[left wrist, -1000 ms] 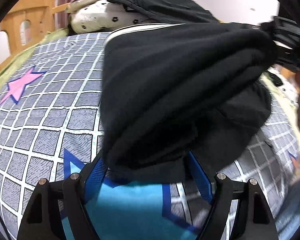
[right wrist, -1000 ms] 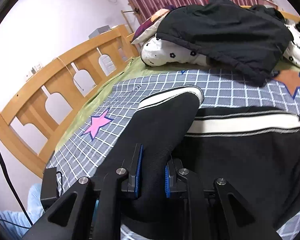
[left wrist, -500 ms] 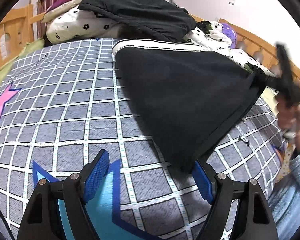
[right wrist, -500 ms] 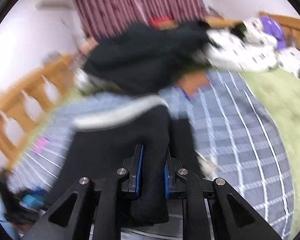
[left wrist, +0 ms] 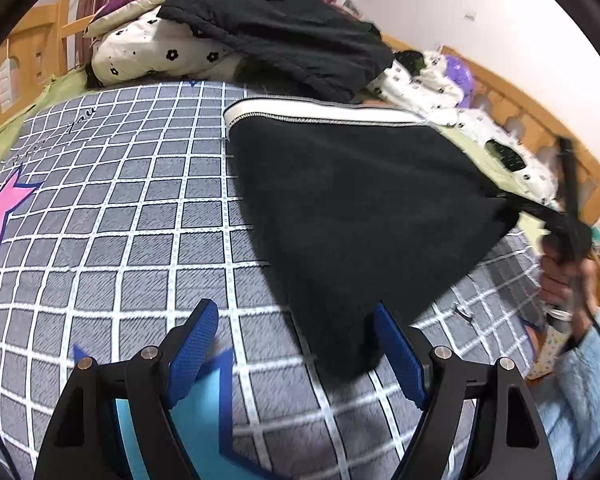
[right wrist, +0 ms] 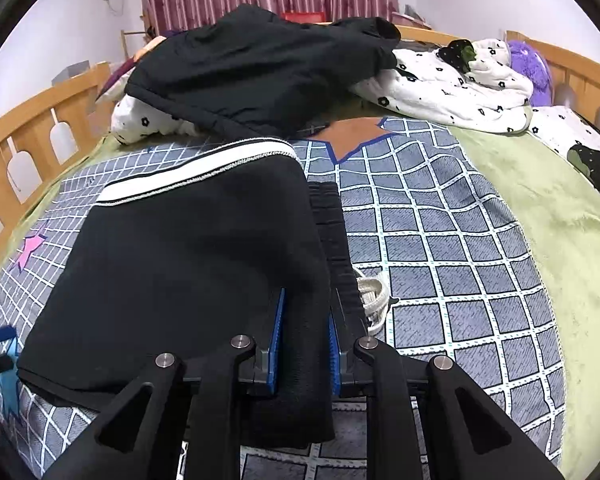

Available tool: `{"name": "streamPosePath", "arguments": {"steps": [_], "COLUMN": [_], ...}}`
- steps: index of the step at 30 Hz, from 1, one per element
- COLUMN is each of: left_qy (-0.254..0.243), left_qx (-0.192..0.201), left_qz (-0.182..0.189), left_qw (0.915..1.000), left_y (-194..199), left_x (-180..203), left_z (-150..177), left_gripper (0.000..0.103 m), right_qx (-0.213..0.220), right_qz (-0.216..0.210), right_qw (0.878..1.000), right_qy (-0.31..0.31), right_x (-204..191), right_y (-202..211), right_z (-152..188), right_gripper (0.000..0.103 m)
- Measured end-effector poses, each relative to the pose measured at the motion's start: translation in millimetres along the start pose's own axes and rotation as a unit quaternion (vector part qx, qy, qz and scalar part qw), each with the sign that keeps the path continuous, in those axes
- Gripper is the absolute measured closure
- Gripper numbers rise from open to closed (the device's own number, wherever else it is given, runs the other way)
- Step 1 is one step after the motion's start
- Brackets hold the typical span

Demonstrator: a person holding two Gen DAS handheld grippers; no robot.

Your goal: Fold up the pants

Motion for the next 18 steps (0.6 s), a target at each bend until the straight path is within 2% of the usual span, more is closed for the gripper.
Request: {"name": "streamPosePath", "arguments": {"steps": [3,5,7,9,13,14,15,16,18], "left_qy": [0.004,0.023,0.027,0.022,0.039,0.043,0.05,0.057,0.069], "left_qx": [-0.023,-0.042,-0.043,-0.049,-0.046,-0.043,-0.04,-0.039,-0.038], "left_qz": [-0.012,0.004,0.011,0.017,0.02,0.024,0.027,0.028,0.038], "left_qw": [0.9997,0.9989,0.9987,0.9984,0.998,0.9979,0.9976,0.9972,0.9962], "left_y": [-23,-36,-37,-33,-27,-27,-29,-32,-41], "left_x": [1,2,2,0,-18,-22,-27,-31,-34], "left_z": [6,13,12,9,-3,-7,-14,-21,-35], "left_gripper": [0.024,0.023,0.022,0.023,0.024,0.024,0.025,0.025,0.026], "right_qx": [0.029,0.042,0.011,-0.027,-0.052,-0.046,-0.035,-0.02,-0.025], "right_qz": [0.012,0.003,0.001,0.032,0.023,0.016,0.012,0.008,-0.02], "right_qw": [0.999,0.999,1.0,0.999,0.997,0.998,0.999,0.999,0.999], "right_qy": [-0.013,-0.015,-0.005,0.015,0.047,0.044,0.038,0.023,-0.008], "right_x": [3,0,-5,-3,-6,-3,1,6,11], "right_y": [23,34,23,2,8,12,15,17,7], "right_z": [-3,-2,9,27,24,19,13,2,-16], "right_gripper": [0.081,0.078,0.076,0.075,0.073,0.073,0.068,0.056,0.042]}}
Point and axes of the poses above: each gripper's, at about its wrist camera, not at the fingertips, and y roughly against the way its jaws point, x to its right, z to its underside, the point moved 8 cm from there along -y, roughly the way its jaws point, and after that the axes turned 4 degrees about -y, right-handed, at the moved point
